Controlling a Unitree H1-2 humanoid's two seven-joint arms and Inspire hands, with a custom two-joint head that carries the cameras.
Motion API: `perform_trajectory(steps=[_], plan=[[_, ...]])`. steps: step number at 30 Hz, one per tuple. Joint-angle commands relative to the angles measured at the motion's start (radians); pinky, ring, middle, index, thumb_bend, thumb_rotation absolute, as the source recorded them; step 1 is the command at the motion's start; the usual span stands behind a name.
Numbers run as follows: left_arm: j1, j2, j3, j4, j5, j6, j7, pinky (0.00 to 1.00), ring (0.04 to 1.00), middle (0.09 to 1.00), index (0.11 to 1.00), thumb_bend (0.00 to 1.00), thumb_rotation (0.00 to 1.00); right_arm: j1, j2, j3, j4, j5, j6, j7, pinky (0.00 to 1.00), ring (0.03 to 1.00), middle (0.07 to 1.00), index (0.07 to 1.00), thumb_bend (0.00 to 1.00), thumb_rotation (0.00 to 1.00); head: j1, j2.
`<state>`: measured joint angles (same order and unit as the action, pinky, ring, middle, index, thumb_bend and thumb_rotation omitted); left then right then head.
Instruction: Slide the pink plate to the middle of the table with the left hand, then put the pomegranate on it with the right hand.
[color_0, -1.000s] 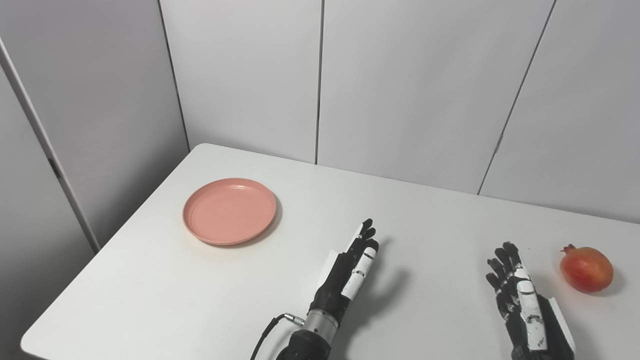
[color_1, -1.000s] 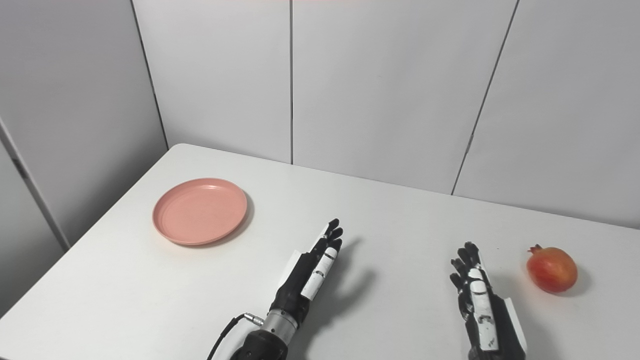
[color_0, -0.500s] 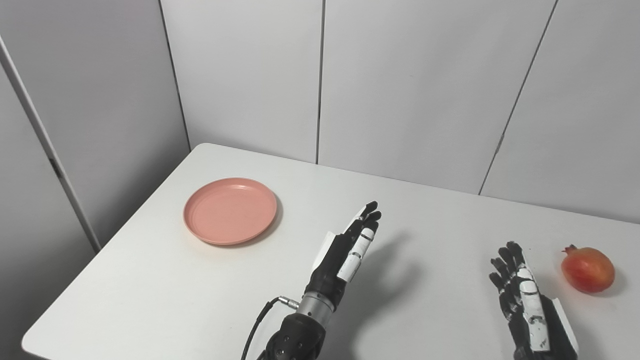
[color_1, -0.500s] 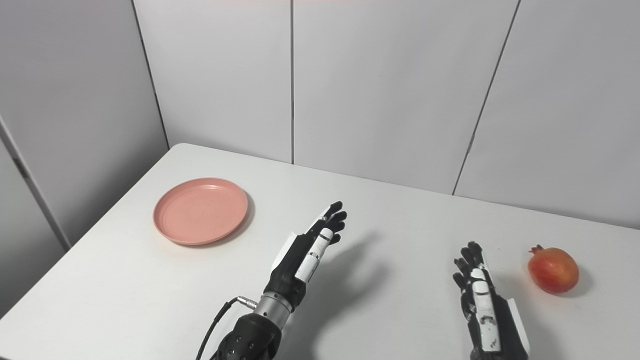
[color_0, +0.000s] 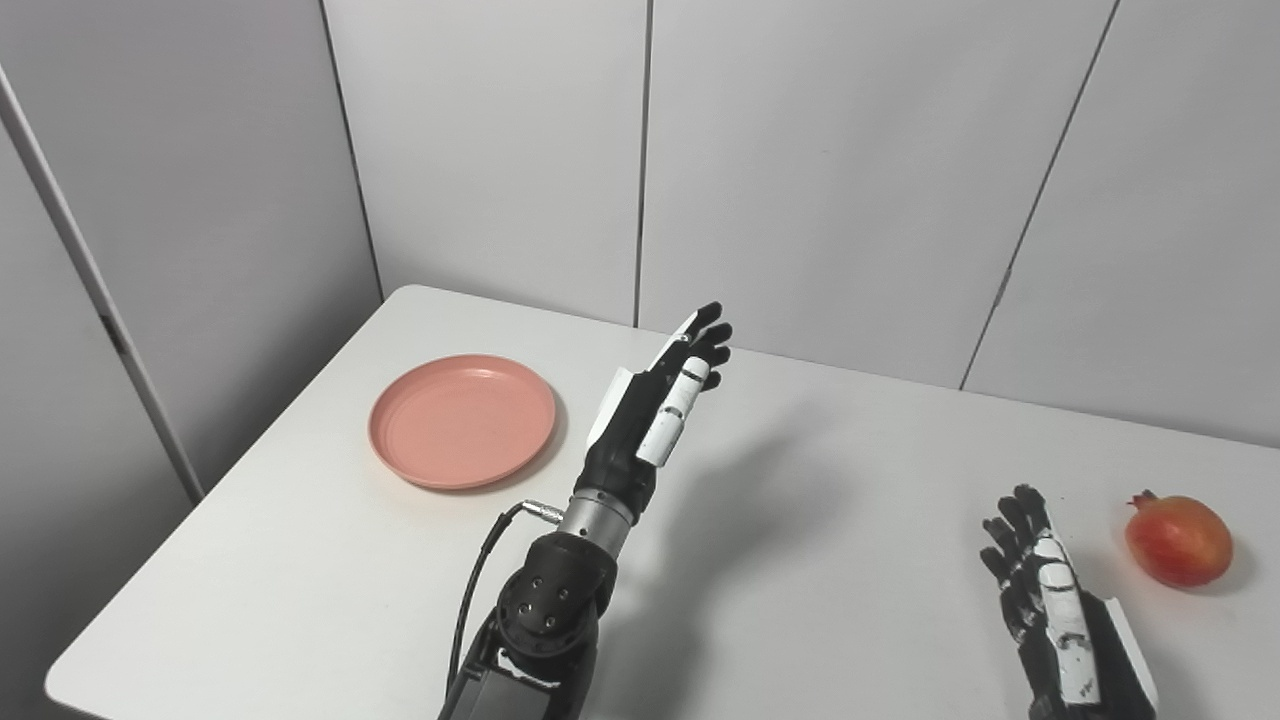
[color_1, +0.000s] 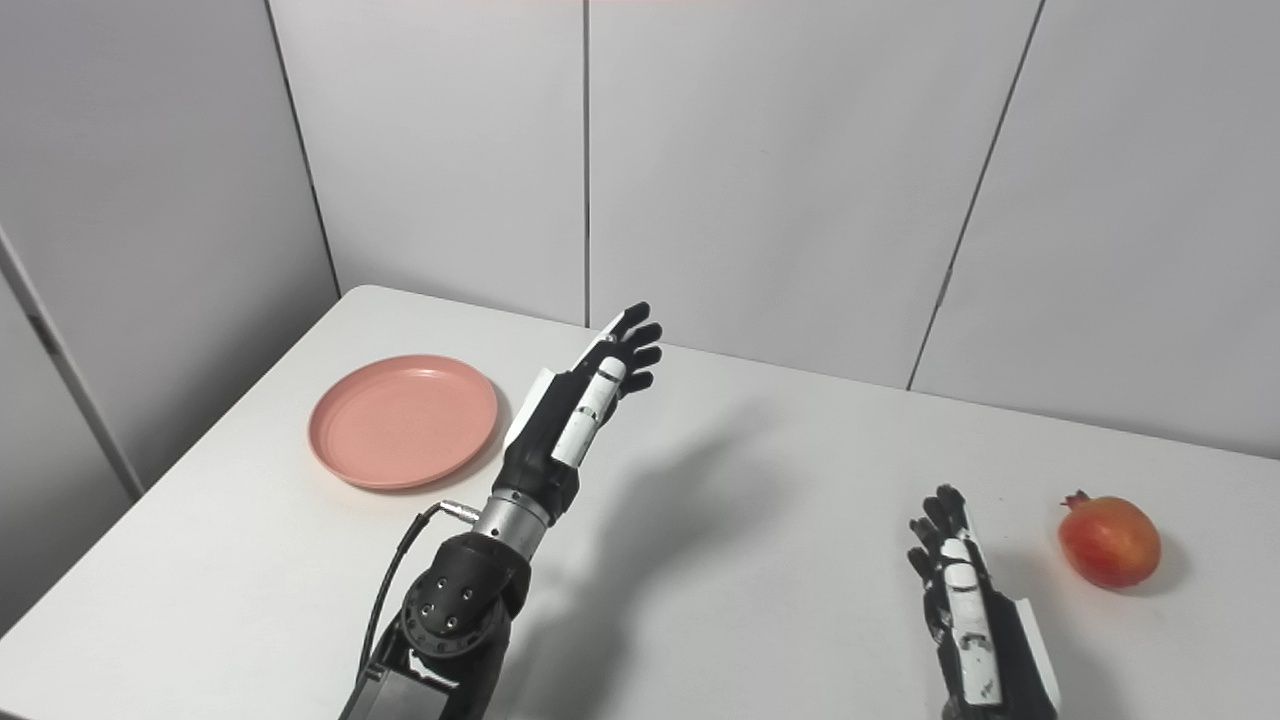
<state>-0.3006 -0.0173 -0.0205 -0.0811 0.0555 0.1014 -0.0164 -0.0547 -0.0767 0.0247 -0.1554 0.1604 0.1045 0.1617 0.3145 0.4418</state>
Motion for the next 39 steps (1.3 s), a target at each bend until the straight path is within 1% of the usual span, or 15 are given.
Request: perform_trajectory(steps=[1,6,11,15,17,20,22,23,27,29,32,33,34,36,39], plan=[[-0.072,0.023,0.026,-0.051,-0.016,-0.012,0.006,0.91,0.914,0.939,0.929,0.42,1.0,-0.029,0.004,-0.007,-0.025,0.011,-0.009,-0.002,1.0,1.0,1.0,1.0,0.11,1.0,0.001,0.001],[-0.106,0.065,0.078,-0.071,-0.045,-0.006,0.004,0.93,0.928,0.946,0.931,0.42,1.0,-0.031,0.004,-0.005,-0.021,0.012,-0.015,0.002,1.0,1.0,1.0,1.0,0.11,1.0,-0.001,0.0],[-0.133,0.12,0.134,-0.09,-0.076,0.038,0.002,0.94,0.925,0.938,0.921,0.45,1.0,-0.027,0.003,-0.005,-0.028,0.012,-0.005,0.001,1.0,1.0,1.0,1.0,0.12,1.0,0.005,0.0],[-0.149,0.145,0.182,-0.102,-0.089,0.073,0.028,0.91,0.915,0.921,0.905,0.45,1.0,-0.028,0.004,-0.007,-0.02,0.018,-0.012,0.004,1.0,1.0,1.0,1.0,0.13,1.0,0.005,-0.001],[-0.153,0.157,0.201,-0.097,-0.093,0.067,0.036,0.92,0.914,0.92,0.902,0.44,1.0,-0.029,0.003,-0.007,-0.016,0.02,-0.015,0.005,1.0,1.0,1.0,1.0,0.12,1.0,0.008,-0.002],[-0.157,0.197,0.224,-0.087,-0.095,0.047,0.024,0.93,0.919,0.925,0.914,0.43,1.0,-0.028,0.001,-0.007,-0.019,0.019,-0.016,0.004,1.0,1.0,1.0,1.0,0.12,1.0,0.013,-0.003],[-0.159,0.218,0.237,-0.083,-0.102,0.046,0.019,0.93,0.906,0.922,0.915,0.44,1.0,-0.03,0.001,-0.009,-0.011,0.029,-0.02,0.008,1.0,1.0,1.0,1.0,0.13,1.0,0.017,-0.004],[-0.159,0.225,0.246,-0.087,-0.104,0.06,0.024,0.93,0.906,0.923,0.915,0.44,1.0,-0.03,-0.001,-0.008,-0.011,0.026,-0.02,0.006,1.0,1.0,1.0,1.0,0.13,1.0,0.023,-0.004],[-0.162,0.238,0.282,-0.09,-0.12,0.077,0.046,0.93,0.923,0.931,0.925,0.45,1.0,-0.03,-0.003,-0.009,-0.016,0.027,-0.011,0.004,1.0,1.0,1.0,1.0,0.13,1.0,0.031,-0.007],[-0.162,0.244,0.299,-0.095,-0.119,0.091,0.061,0.93,0.919,0.925,0.916,0.46,1.0,-0.031,-0.005,-0.011,-0.015,0.029,-0.011,0.005,1.0,1.0,1.0,1.0,0.12,1.0,0.038,-0.009],[-0.159,0.25,0.316,-0.106,-0.126,0.107,0.068,0.91,0.911,0.924,0.909,0.42,1.0,-0.031,-0.008,-0.012,-0.017,0.027,-0.012,0.005,1.0,1.0,1.0,1.0,0.11,1.0,0.046,-0.011],[-0.157,0.252,0.331,-0.108,-0.149,0.114,0.065,0.91,0.911,0.924,0.908,0.42,1.0,-0.03,-0.01,-0.013,-0.02,0.026,-0.014,0.006,1.0,1.0,1.0,1.0,0.11,1.0,0.054,-0.012],[-0.156,0.254,0.342,-0.11,-0.167,0.119,0.064,0.9,0.915,0.925,0.904,0.39,1.0,-0.03,-0.012,-0.013,-0.022,0.026,-0.015,0.007,1.0,1.0,1.0,1.0,0.11,1.0,0.054,-0.012],[-0.154,0.257,0.36,-0.114,-0.2,0.135,0.064,0.9,0.92,0.927,0.9,0.36,1.0,-0.029,-0.016,-0.014,-0.026,0.03,-0.011,0.01,1.0,1.0,1.0,1.0,0.11,1.0,0.06,-0.011],[-0.148,0.27,0.385,-0.119,-0.232,0.154,0.069,0.92,0.922,0.927,0.9,0.34,1.0,-0.03,-0.021,-0.014,-0.035,0.039,0.008,0.013,1.0,1.0,1.0,1.0,0.11,1.0,0.062,-0.01]])
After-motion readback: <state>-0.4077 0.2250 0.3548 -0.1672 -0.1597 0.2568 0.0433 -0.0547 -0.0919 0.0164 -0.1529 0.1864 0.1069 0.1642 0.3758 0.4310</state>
